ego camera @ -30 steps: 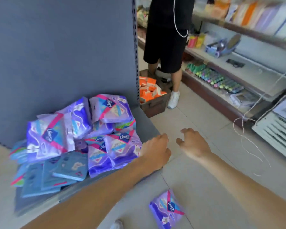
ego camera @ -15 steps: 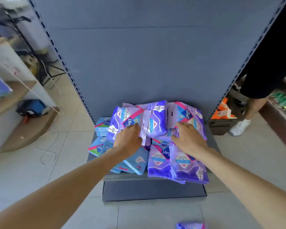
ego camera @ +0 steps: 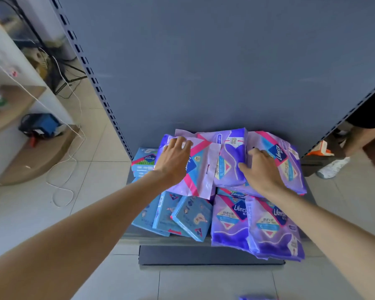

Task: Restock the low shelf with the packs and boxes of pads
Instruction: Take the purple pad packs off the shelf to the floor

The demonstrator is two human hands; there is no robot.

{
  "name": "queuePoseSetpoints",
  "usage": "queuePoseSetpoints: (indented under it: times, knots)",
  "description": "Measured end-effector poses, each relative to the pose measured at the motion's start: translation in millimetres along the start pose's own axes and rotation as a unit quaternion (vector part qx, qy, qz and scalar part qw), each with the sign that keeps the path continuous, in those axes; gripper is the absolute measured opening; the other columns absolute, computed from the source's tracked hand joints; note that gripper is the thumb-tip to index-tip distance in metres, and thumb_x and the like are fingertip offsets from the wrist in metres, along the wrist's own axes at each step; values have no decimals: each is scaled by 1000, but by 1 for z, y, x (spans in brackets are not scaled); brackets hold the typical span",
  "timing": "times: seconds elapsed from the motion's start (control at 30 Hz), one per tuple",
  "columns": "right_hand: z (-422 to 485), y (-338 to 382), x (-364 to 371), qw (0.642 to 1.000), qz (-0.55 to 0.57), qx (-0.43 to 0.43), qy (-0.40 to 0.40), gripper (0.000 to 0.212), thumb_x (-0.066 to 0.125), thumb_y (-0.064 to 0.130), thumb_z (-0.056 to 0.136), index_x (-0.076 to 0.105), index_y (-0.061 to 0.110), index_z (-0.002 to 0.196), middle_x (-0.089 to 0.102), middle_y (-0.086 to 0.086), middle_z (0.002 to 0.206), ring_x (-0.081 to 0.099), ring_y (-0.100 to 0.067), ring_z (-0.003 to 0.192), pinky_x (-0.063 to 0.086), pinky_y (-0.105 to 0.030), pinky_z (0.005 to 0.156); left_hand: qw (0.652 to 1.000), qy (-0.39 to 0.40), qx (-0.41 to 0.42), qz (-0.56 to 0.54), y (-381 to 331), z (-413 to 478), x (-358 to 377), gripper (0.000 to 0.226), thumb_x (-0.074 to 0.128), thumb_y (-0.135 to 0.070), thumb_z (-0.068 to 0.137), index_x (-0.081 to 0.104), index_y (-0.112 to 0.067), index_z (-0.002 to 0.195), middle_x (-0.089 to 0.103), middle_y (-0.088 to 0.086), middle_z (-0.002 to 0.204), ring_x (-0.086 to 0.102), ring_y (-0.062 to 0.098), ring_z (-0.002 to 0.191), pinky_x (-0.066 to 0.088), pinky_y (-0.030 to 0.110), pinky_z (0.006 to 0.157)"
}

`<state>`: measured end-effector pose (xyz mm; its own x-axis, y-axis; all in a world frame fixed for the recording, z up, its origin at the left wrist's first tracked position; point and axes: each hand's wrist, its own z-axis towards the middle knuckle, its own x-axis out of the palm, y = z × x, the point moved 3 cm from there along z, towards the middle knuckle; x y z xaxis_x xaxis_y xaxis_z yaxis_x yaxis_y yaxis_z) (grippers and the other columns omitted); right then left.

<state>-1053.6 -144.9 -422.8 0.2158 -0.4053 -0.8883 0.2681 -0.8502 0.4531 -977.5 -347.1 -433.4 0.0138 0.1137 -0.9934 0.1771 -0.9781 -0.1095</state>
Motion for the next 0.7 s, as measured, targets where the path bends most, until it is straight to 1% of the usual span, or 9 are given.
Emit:
queuePoseSetpoints:
  times: [0.1, 0.13, 0.23, 0.3, 0.4, 0.47, 0.53, 0.63, 0.7]
  knots:
    - [25, 5, 9, 999, 21, 7, -23, 34, 60, 24, 91, 53, -4, 109, 57, -22, 114, 52, -35, 109, 39, -33, 81, 995, 58, 51, 70, 8, 27, 3, 83, 53, 1, 86, 5, -13, 152, -2, 12, 159, -1, 31, 147, 14, 44, 119]
    - [32, 8, 13, 999, 30, 9, -29, 38, 61, 25, 91, 51, -5, 111, 56, -23, 115, 51, -36, 110, 39, -35, 83, 992, 71, 56, 89, 12, 35, 5, 87, 56, -1, 87, -1, -13, 152, -5, 11, 160, -6, 31, 148, 11, 45, 119]
    - [44, 19, 23, 997, 49, 26, -47, 49, 64, 23, 89, 43, -11, 118, 53, -26, 119, 49, -39, 113, 39, -38, 87, 991, 95, 42, 89, 23, 50, 10, 96, 64, -9, 86, -6, -11, 152, 6, 11, 159, -2, 29, 148, 12, 46, 118]
    - [45, 21, 30, 997, 32, 32, -57, 49, 65, 21, 88, 42, -11, 117, 53, -26, 118, 51, -40, 112, 41, -41, 89, 992, 99, 31, 67, 28, 52, 12, 95, 68, -13, 84, 1, -9, 152, 19, 10, 156, 8, 27, 147, 16, 44, 117]
    - [46, 20, 33, 996, 33, 44, -74, 46, 71, 13, 81, 41, -5, 111, 58, -23, 109, 58, -40, 103, 47, -43, 84, 997, 61, 32, 45, 32, 48, 13, 82, 76, -14, 77, 28, -10, 143, 39, 8, 143, 34, 27, 134, 26, 36, 109]
    - [48, 19, 30, 994, 45, 69, -78, 52, 77, 11, 76, 42, -4, 111, 59, -22, 108, 60, -39, 101, 48, -42, 81, 998, 47, 28, 38, 34, 44, 11, 75, 78, -14, 74, 38, -11, 137, 42, 8, 132, 41, 27, 123, 32, 34, 102]
    - [50, 18, 27, 993, 37, 96, -62, 55, 79, 15, 74, 47, -4, 116, 57, -21, 114, 57, -37, 105, 48, -42, 86, 999, 40, 20, 9, 38, 39, 3, 69, 80, -17, 71, 46, -12, 131, 43, 7, 124, 42, 26, 118, 41, 38, 96]
    - [44, 17, 25, 990, 55, 124, -32, 31, 72, 18, 78, 58, 3, 101, 60, -21, 114, 58, -36, 102, 48, -37, 80, 997, 2, 13, -72, 47, 28, -14, 56, 80, -14, 70, 56, -13, 120, 47, 7, 112, 43, 26, 113, 44, 40, 89]
    - [33, 16, 19, 985, 98, 134, -51, 24, 65, 14, 83, 57, 2, 101, 56, -20, 116, 57, -36, 99, 43, -34, 76, 991, -32, 20, -128, 54, 15, -25, 46, 79, -8, 68, 59, -11, 110, 48, 5, 100, 49, 29, 104, 43, 37, 81]
